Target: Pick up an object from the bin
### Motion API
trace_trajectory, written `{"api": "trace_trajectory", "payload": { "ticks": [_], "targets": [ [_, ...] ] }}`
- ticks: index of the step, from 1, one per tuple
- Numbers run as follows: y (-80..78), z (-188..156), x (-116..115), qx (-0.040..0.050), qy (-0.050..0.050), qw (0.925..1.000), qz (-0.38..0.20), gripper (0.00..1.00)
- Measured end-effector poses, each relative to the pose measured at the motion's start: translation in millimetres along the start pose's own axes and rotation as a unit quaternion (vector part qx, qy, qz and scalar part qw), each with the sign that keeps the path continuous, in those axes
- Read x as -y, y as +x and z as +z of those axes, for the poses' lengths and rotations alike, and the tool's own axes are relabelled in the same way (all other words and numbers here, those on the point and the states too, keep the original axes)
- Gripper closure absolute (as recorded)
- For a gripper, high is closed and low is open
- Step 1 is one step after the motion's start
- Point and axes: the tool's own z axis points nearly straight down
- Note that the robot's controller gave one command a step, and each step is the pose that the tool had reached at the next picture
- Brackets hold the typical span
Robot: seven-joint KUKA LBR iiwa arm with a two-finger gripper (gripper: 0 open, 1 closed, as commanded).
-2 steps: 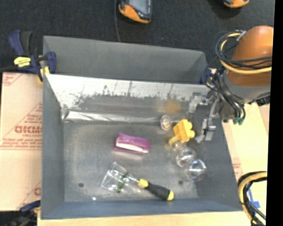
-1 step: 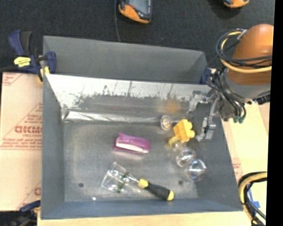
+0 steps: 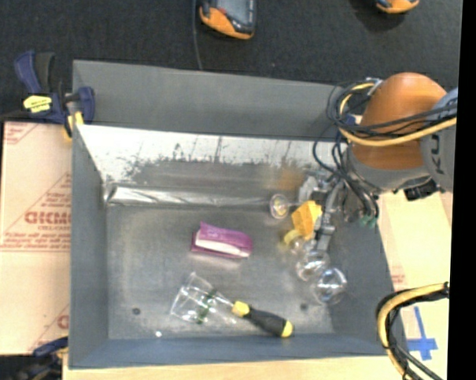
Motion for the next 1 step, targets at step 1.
{"api": "trace_trajectory", "payload": {
  "ticks": [1],
  "targets": [
    [-2.6,69.2,-24.6,0.0016,0.001,1.0,-0.002,0.0]
  ]
}}
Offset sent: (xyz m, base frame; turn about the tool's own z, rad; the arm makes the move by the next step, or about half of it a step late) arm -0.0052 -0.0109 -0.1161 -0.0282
